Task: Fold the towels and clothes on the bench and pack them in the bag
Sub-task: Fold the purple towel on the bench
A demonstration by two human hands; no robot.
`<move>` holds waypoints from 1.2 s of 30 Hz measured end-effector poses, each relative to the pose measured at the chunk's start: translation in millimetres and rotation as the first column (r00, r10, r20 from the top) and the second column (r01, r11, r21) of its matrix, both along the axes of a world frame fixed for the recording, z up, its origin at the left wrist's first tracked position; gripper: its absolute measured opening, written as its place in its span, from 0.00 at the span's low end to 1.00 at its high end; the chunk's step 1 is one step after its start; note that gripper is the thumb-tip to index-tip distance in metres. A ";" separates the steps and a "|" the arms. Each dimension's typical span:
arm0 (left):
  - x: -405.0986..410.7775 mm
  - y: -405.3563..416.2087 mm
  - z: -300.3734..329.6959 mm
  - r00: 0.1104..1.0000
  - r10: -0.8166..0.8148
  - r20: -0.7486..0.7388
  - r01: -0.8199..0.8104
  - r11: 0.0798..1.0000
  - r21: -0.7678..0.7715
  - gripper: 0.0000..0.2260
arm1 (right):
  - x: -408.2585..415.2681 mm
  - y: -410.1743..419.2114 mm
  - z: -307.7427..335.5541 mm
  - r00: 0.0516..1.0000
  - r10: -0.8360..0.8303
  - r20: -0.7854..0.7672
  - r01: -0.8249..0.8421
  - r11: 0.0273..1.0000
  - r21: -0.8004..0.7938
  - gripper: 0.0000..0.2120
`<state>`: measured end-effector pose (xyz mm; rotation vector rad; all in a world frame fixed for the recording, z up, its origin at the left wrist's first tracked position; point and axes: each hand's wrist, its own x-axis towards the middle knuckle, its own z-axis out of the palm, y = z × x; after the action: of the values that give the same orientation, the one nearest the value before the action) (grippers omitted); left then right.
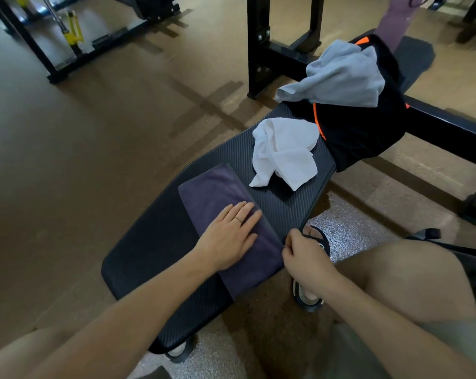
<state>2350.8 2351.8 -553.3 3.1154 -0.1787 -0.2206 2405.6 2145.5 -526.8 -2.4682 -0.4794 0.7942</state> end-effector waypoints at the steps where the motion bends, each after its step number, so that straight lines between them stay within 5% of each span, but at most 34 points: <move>1: -1.2 -2.4 -1.5 1.000 0.015 -0.016 -0.015 1.000 -0.008 0.26 | -0.9 -0.7 0.1 1.000 -0.006 -0.004 0.006 1.000 -0.002 0.04; 8: -0.9 -10.4 4.6 0.991 0.068 -0.114 -0.066 0.997 0.027 0.28 | -7.4 -2.5 3.0 1.000 0.022 0.007 -0.022 0.999 0.045 0.05; 14: -57.6 -41.5 38.0 0.996 0.034 -0.079 -0.042 0.993 -0.107 0.37 | -8.5 -12.3 7.8 0.998 0.068 0.015 -0.070 0.990 0.119 0.04; 17: -98.5 -49.2 28.9 0.998 0.012 -0.066 -0.011 1.000 0.010 0.39 | -9.1 -17.5 5.1 0.960 0.219 0.176 -0.223 0.975 0.005 0.05; 21: -120.1 -42.4 6.2 0.996 0.083 -0.028 -0.080 0.992 0.100 0.28 | -17.7 -19.4 3.9 0.594 0.601 0.535 -0.609 0.770 -0.189 0.24; 23: -125.2 -42.8 -0.5 0.998 0.061 0.029 -0.064 0.993 0.096 0.21 | -21.1 -17.7 -1.8 0.394 0.768 0.505 -0.739 0.591 -0.324 0.35; 25: -129.5 -44.1 -4.9 0.996 0.019 0.092 -0.029 0.994 0.105 0.17 | -21.7 -14.9 -9.1 0.310 0.843 0.440 -0.753 0.500 -0.428 0.42; 29: -133.5 -42.2 -1.9 0.984 0.012 0.178 -0.027 0.996 0.085 0.12 | -19.9 -6.6 -11.7 0.281 0.808 0.519 -0.713 0.537 -0.451 0.42; 33: -135.6 -30.6 5.1 0.980 -0.020 0.200 0.017 1.000 0.017 0.13 | -14.6 -6.4 -12.6 0.282 0.759 0.586 -0.733 0.565 -0.379 0.30; 36: -137.8 -21.4 25.1 0.987 0.045 0.157 -0.033 0.996 -0.078 0.10 | -13.9 -7.2 -9.0 0.481 0.609 0.630 -0.725 0.680 -0.104 0.11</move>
<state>2213.0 2330.4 -528.1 3.0566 -0.1245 0.0346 2391.6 2138.3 -535.8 -2.2777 -1.7846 0.1004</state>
